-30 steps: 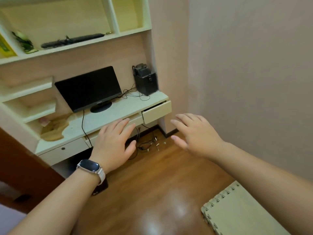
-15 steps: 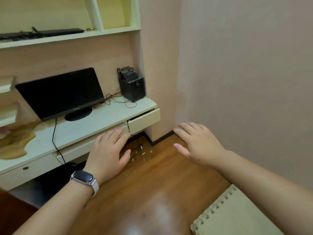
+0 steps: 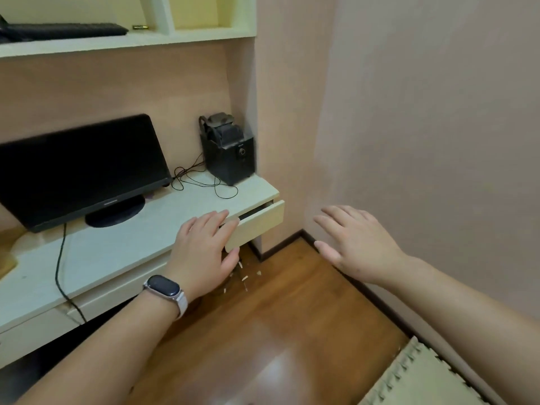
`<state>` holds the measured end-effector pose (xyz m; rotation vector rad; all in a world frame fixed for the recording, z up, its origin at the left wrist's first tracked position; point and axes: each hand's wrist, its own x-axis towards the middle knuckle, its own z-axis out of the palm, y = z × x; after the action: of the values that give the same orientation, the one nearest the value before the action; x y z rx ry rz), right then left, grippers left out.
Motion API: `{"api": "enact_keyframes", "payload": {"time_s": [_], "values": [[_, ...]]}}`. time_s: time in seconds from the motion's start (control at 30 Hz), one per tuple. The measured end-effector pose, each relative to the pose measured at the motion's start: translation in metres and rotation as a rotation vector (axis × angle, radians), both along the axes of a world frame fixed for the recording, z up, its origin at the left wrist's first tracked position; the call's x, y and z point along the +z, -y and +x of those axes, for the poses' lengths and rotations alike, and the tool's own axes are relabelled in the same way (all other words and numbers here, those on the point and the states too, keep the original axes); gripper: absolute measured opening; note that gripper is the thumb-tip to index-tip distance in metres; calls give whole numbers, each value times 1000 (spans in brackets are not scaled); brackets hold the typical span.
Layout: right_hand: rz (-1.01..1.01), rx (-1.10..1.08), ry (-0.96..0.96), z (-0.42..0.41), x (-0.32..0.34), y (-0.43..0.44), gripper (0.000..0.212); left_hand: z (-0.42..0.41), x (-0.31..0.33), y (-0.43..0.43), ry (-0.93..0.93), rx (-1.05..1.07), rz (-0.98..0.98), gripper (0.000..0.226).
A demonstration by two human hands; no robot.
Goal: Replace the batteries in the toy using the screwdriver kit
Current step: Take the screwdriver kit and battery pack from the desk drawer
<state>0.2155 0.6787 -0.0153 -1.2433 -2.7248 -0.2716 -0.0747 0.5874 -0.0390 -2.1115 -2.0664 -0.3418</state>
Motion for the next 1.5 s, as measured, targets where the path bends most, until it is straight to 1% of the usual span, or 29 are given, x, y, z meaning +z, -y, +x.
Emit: {"api": "enact_keyframes", "payload": {"time_s": [0.1,0.27,0.43,0.6,0.73,0.83,1.0,1.13,1.3,1.5], "values": [[-38,-12,-12,-4,-8,-32,55,2,-10,-36,10,-1,-31,55],[-79,29,-37,-5,-28,-106,57,2,-28,-100,-8,25,-56,54],[-153,101,-57,-4,-44,-183,56,23,-29,-154,5,143,-114,57],[-182,173,-53,7,-62,-251,55,34,-39,-206,2,245,-131,57],[-244,214,-32,5,-78,-293,57,36,-51,-230,58,348,-155,54],[-266,281,0,-9,-88,-316,58,33,-66,-243,83,388,-176,50],[-318,347,-5,-45,-112,-348,55,19,-100,-266,143,446,-264,56],[-347,391,45,-78,-135,-368,52,3,-131,-288,205,496,-309,61],[-454,332,74,-113,-166,-396,58,-24,-170,-319,387,576,-387,71],[-468,345,120,-147,-205,-428,59,-48,-213,-346,498,630,-408,66]]}}
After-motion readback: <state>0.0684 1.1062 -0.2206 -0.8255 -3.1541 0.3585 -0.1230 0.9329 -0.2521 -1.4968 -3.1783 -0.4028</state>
